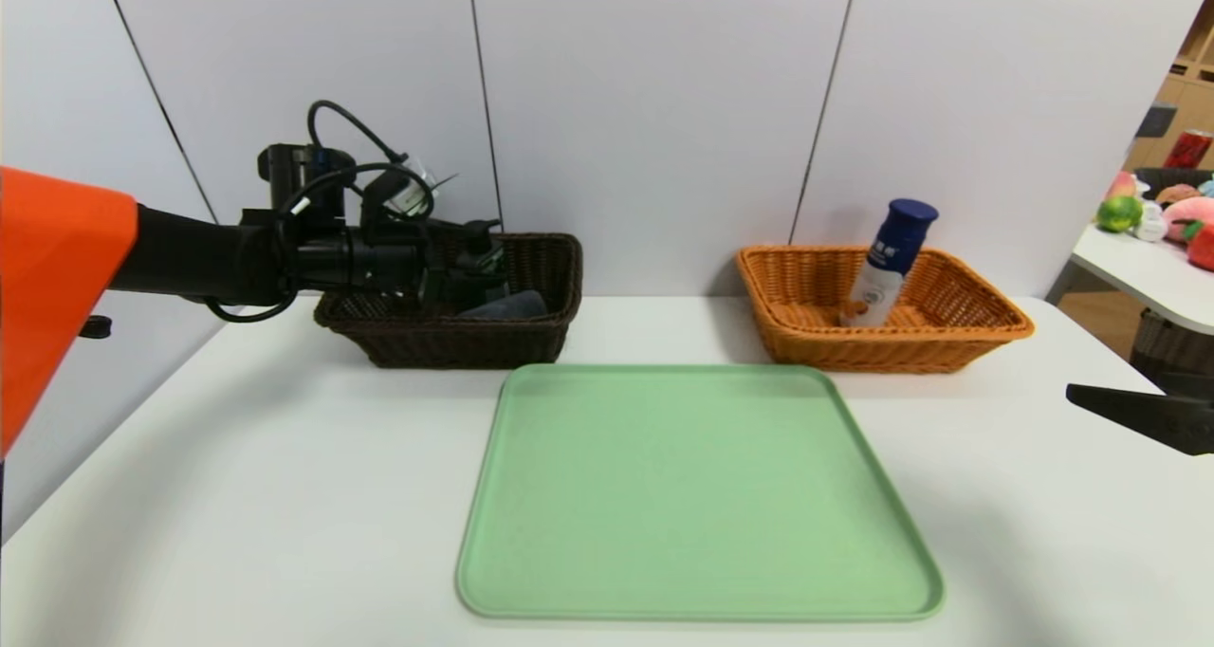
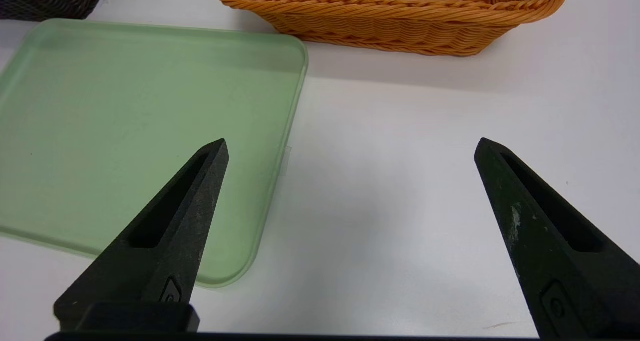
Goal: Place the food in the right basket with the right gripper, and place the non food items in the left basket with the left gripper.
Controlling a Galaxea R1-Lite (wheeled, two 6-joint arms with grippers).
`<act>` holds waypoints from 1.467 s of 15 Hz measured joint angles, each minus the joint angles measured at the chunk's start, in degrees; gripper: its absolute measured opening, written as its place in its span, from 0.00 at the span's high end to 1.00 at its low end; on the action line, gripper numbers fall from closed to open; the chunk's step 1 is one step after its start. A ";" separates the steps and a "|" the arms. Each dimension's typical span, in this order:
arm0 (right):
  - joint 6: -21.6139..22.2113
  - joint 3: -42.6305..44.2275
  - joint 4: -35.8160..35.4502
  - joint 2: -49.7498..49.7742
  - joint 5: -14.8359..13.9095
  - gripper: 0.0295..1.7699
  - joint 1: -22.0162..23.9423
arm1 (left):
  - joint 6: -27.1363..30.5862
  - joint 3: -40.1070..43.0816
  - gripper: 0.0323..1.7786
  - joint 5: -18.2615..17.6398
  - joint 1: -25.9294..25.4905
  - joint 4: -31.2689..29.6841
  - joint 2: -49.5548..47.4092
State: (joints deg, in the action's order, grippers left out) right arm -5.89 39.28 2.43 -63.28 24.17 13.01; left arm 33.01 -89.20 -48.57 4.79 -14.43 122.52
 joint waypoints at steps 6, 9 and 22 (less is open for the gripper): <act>0.11 0.00 0.13 0.44 0.02 0.04 0.00 | -5.16 3.84 0.13 -1.40 0.00 2.51 -7.36; 0.05 0.00 0.07 0.96 0.02 0.04 -0.26 | -11.26 9.00 0.10 -1.45 0.22 4.29 -14.49; -0.06 -4.91 0.82 10.17 2.19 0.04 -0.45 | -23.94 33.91 0.06 22.22 0.24 28.15 -53.66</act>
State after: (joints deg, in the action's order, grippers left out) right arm -5.95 34.37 3.24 -53.11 26.37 12.56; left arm 9.07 -55.28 -26.34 5.03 13.71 68.85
